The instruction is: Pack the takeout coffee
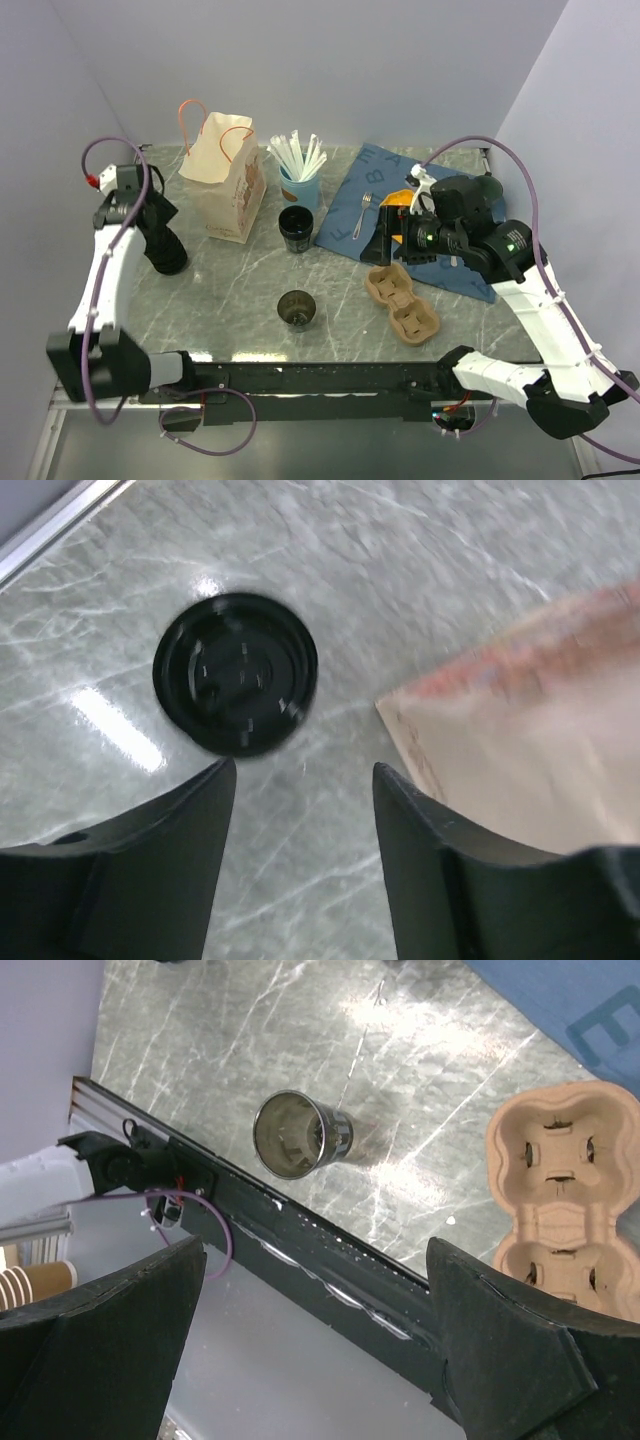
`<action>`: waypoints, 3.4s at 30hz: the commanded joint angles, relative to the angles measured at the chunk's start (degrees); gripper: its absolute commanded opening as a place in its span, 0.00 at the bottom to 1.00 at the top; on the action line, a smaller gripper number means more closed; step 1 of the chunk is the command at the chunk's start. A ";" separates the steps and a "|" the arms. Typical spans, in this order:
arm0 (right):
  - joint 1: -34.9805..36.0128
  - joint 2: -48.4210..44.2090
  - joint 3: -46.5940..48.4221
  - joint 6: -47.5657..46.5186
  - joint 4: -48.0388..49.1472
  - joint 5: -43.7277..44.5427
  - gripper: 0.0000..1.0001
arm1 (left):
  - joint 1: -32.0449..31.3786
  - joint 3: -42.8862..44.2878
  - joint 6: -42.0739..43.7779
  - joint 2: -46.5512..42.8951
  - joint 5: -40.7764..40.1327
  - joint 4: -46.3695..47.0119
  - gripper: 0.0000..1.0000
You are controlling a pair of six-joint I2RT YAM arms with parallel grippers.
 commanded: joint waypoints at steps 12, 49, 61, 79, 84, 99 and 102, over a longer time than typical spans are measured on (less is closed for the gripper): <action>-0.09 -3.16 -3.00 0.52 1.11 2.86 0.98 | 5.80 7.09 5.76 16.29 8.20 2.42 0.51; -0.09 -1.84 -2.12 -0.53 1.46 5.42 0.97 | 5.80 10.69 11.21 19.29 3.10 -0.13 0.17; 0.00 -1.58 -1.42 -0.80 1.55 4.45 0.97 | 5.62 17.28 9.72 17.80 -1.20 -6.98 0.05; 0.00 -5.70 -2.12 1.21 10.85 -9.06 0.97 | -3.26 18.79 4.19 -5.13 27.76 -13.14 0.01; 0.09 -8.69 -8.78 9.63 32.33 -17.69 0.91 | -3.26 8.96 -9.23 -19.26 56.50 3.61 0.01; 4.74 -0.18 -12.23 20.61 56.67 -21.04 0.76 | -4.40 -18.01 -48.01 -35.81 72.79 53.33 0.01; 6.41 5.09 -7.67 29.57 46.78 -18.41 0.76 | -4.75 -20.41 -46.63 -37.83 71.40 57.88 0.01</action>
